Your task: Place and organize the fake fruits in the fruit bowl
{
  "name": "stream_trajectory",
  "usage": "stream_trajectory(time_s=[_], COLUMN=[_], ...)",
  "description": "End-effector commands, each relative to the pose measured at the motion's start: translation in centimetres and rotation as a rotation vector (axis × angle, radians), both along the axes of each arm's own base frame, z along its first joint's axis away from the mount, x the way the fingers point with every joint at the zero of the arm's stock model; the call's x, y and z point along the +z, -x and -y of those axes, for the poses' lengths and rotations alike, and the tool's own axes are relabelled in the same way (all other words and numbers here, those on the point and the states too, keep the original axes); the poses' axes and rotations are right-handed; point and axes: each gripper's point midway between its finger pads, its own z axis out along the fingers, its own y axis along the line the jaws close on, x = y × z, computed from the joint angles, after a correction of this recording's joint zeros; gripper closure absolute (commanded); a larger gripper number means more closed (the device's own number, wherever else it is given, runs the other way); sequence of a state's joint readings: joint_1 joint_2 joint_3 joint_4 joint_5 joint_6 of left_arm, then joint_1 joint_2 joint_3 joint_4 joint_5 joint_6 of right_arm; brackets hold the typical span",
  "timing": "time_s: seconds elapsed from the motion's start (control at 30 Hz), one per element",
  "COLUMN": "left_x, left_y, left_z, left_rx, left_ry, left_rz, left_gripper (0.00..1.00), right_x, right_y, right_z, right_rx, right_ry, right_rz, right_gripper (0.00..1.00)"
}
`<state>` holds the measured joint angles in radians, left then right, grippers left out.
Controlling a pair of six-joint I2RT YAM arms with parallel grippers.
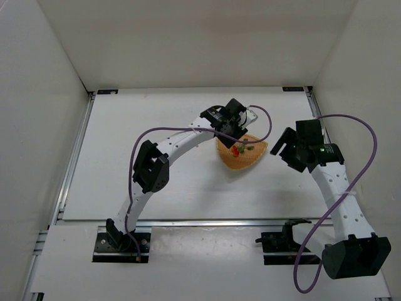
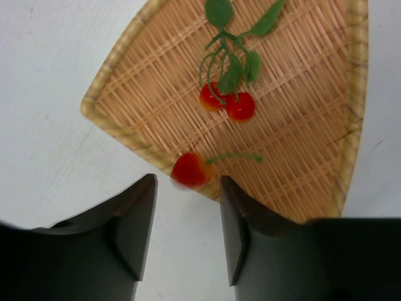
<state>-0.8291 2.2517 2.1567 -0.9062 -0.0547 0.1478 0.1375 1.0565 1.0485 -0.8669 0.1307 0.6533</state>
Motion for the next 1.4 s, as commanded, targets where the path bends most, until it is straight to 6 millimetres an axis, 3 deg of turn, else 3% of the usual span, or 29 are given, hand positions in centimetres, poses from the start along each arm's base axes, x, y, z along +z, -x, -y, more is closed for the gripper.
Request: stream_trajectory(time_s=[0.0,0.03,0.17,0.23,0.27,0.37,0.47,0.5,0.57,0.6,0.63,0.7,0.73,0.8,0.83,0.93,1.13,1.27,1.37], left_x=[1.2,1.8,5.4,6.8,9.0,10.3,11.0,10.7,10.1,10.8,8.9,8.7,6.8,5.4,4.1,1.6,-0.4,-1.2,-1.0], left_y=[-0.6,-1.0,-1.7,-1.9,-1.9,-2.0,-3.1,-3.8,-4.4,-5.3,-4.9,-4.5,-4.0,-2.8,-1.2,2.2,6.8,8.9,9.3], left_z=[1.3,1.2,0.5,-0.2,-0.8,-3.4,-8.5,-12.1,-16.2,-20.4,-22.8,-27.5,-31.8,-35.5,-38.4,-42.2,-46.2,-47.2,-47.4], left_rx=[0.000,0.023,0.068,0.093,0.109,0.152,0.245,0.320,0.409,0.496,0.552,0.655,0.755,0.842,0.912,1.012,1.154,1.206,1.216], left_ry=[0.033,0.038,0.072,0.069,0.089,0.046,0.011,-0.023,-0.062,-0.075,-0.104,-0.114,-0.148,-0.157,-0.150,-0.121,-0.098,-0.068,-0.055], left_rz=[0.043,0.060,0.143,0.178,0.215,0.269,0.279,0.276,0.268,0.278,0.234,0.216,0.167,0.119,0.067,-0.035,-0.118,-0.162,-0.157], left_gripper=[0.42,0.24,0.03,0.00,0.00,0.00,0.00,0.00,0.00,0.00,0.00,0.00,0.00,0.00,0.00,0.00,0.00,0.00,0.00], right_x=[0.7,0.7,1.2,1.4,1.4,1.4,0.4,0.4,-0.2,-0.5,-1.0,-1.2,-1.4,-2.1,-2.2,-2.8,-3.3,-3.5,-3.4], right_y=[0.4,0.4,0.9,0.9,0.9,1.3,2.5,2.5,3.4,3.8,4.1,4.6,4.8,5.3,5.5,5.9,6.7,6.8,6.9], right_z=[0.5,0.5,0.7,0.7,0.7,0.7,0.9,0.8,1.2,1.4,1.6,1.7,1.7,1.8,1.7,1.5,2.1,2.3,2.3], right_rx=[-0.018,-0.018,-0.023,-0.023,-0.023,-0.032,-0.039,-0.047,-0.065,-0.071,-0.080,-0.080,-0.080,-0.080,-0.074,-0.068,-0.084,-0.089,-0.089], right_ry=[0.009,0.009,0.015,0.014,0.014,0.006,0.004,-0.003,0.005,0.014,0.016,0.014,0.014,0.016,0.008,0.001,0.028,0.036,0.034], right_rz=[0.027,0.027,0.037,0.046,0.046,0.054,0.029,0.029,0.018,0.008,-0.001,0.010,0.008,-0.001,0.002,-0.010,-0.035,-0.035,-0.025], right_gripper=[0.18,0.18,0.18,0.18,0.18,0.17,0.15,0.13,0.10,0.10,0.08,0.07,0.07,0.04,0.01,0.01,0.01,0.01,0.01])
